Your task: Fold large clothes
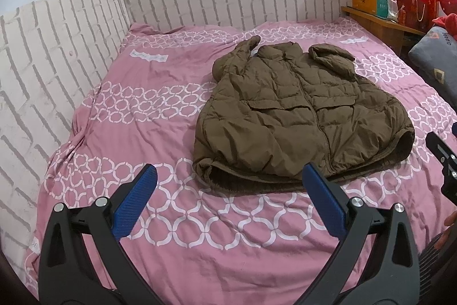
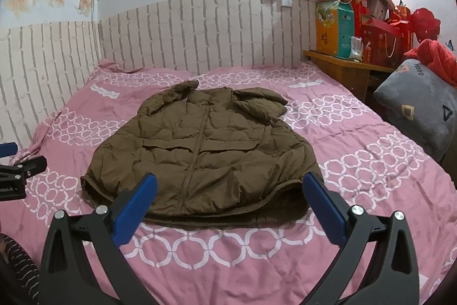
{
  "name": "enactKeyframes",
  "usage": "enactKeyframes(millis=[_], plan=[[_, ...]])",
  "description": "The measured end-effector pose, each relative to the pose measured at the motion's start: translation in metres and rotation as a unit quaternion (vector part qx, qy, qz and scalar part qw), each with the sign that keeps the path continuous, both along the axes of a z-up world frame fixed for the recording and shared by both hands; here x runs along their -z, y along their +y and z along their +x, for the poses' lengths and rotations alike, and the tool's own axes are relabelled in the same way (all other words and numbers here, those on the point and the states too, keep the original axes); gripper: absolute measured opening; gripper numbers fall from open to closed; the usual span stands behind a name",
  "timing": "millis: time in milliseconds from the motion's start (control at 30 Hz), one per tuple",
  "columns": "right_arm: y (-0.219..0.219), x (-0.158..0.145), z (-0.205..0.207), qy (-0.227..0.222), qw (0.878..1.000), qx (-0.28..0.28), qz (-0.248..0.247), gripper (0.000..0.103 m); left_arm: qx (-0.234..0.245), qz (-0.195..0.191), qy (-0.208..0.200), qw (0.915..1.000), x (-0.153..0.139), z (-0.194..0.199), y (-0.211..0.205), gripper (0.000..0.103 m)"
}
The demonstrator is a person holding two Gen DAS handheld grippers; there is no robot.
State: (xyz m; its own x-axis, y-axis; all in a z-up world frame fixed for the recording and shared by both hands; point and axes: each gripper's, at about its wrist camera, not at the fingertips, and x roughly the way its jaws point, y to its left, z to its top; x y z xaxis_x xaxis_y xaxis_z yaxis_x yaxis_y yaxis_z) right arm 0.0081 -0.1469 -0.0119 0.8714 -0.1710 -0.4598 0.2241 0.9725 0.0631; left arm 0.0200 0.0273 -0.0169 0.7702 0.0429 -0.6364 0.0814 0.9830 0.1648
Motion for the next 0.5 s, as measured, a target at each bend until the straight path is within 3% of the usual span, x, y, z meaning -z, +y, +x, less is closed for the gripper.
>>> enactKeyframes(millis=[500], plan=[[0.009,0.006,0.001,0.002,0.999,-0.004,-0.035,0.102,-0.003,-0.008,0.01,0.9999,0.01,0.005,0.007,0.1]])
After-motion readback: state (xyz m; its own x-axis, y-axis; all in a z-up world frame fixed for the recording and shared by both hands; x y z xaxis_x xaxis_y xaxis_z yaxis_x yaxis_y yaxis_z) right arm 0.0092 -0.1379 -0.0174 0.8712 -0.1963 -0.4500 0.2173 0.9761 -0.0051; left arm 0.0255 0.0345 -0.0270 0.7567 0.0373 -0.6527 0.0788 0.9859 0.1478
